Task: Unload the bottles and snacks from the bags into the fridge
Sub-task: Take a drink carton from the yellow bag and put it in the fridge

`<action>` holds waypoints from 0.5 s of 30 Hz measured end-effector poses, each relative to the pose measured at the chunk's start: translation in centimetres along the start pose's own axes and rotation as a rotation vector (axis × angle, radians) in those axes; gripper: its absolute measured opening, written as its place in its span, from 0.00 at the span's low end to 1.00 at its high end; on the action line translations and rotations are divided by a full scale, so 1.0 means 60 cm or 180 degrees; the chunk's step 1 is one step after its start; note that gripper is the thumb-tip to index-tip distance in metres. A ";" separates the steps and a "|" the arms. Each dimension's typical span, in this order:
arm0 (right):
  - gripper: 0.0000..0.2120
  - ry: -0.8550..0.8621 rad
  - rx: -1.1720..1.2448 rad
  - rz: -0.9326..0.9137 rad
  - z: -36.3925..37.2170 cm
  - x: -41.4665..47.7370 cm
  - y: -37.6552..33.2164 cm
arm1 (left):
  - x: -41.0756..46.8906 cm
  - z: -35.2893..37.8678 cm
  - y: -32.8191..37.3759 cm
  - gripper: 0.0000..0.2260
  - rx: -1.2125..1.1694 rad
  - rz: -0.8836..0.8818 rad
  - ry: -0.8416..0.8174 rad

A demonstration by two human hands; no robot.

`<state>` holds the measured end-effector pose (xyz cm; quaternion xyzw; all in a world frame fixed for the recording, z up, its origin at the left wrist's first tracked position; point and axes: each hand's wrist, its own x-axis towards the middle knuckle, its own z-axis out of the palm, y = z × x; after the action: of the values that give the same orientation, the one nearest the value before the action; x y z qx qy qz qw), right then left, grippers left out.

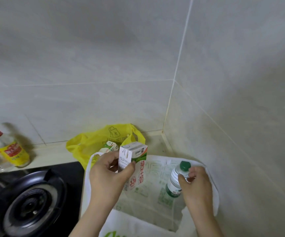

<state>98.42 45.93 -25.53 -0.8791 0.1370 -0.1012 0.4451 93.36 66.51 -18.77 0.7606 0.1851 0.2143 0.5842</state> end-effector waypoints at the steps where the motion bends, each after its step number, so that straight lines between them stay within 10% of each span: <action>1: 0.14 0.0017 -0.0042 -0.0032 0.002 0.003 0.004 | -0.003 0.000 0.001 0.11 -0.0022 -0.0006 -0.0018; 15: 0.10 0.0036 -0.0229 -0.0689 0.019 0.054 0.041 | -0.056 0.011 0.010 0.12 -0.0274 -0.0210 0.0085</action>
<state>101.44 44.30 -28.01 -0.9036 0.0474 -0.1486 0.3990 90.93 64.02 -18.69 0.7253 0.2085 0.2128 0.6207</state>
